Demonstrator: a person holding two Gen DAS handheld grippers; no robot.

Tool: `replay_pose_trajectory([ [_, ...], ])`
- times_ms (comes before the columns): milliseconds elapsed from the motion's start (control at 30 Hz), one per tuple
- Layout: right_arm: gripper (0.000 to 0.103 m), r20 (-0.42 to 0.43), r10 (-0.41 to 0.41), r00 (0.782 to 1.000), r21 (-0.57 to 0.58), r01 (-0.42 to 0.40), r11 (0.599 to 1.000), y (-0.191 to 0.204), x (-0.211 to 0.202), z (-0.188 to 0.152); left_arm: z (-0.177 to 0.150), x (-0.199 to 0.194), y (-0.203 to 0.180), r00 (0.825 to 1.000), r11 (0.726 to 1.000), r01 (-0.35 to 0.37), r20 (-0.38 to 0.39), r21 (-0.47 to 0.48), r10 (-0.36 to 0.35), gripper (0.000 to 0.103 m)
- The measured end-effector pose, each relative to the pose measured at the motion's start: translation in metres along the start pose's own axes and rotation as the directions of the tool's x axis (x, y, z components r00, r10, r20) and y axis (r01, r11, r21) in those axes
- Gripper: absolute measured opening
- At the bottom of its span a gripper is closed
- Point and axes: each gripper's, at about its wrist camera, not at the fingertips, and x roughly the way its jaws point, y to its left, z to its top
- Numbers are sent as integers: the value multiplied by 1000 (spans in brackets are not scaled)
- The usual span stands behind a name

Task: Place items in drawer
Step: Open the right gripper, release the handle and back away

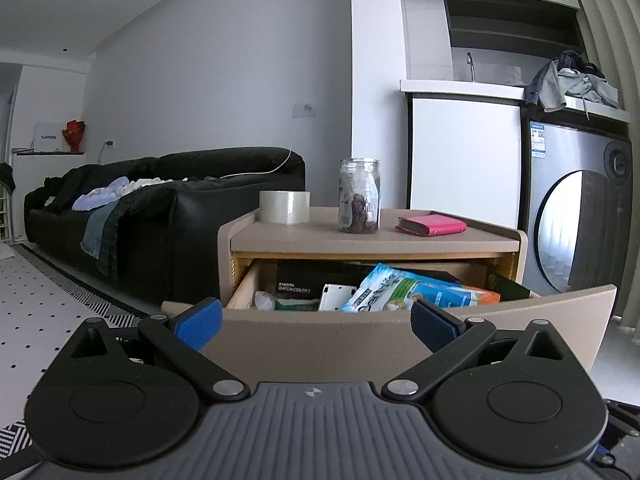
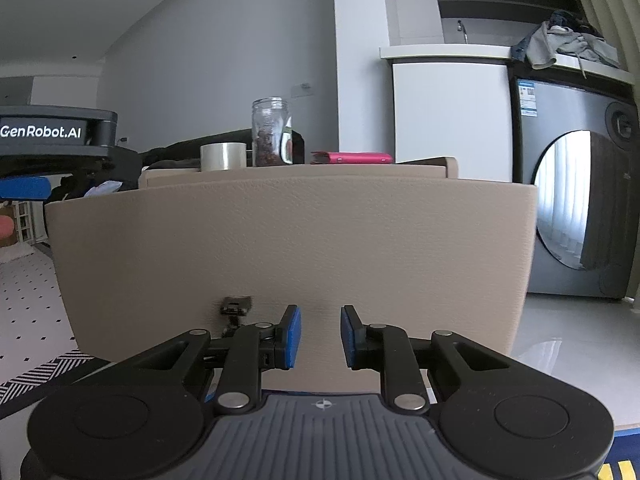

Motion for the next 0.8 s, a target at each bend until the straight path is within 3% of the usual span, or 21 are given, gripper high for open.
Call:
replay_pose_trajectory([
  [233, 26, -1, -10, 1000, 11, 10, 1000, -11, -3, 3, 10, 4, -8, 1000, 1000, -1, 19, 15, 1, 103],
  [533, 36, 29, -14, 999, 7, 14, 1000, -19, -7, 14, 25, 14, -5, 999, 1000, 8, 33, -1, -8, 103],
  [800, 37, 34, -16, 999, 13, 16, 1000, -25, -6, 25, 36, 23, -8, 999, 1000, 13, 47, 13, -13, 103],
])
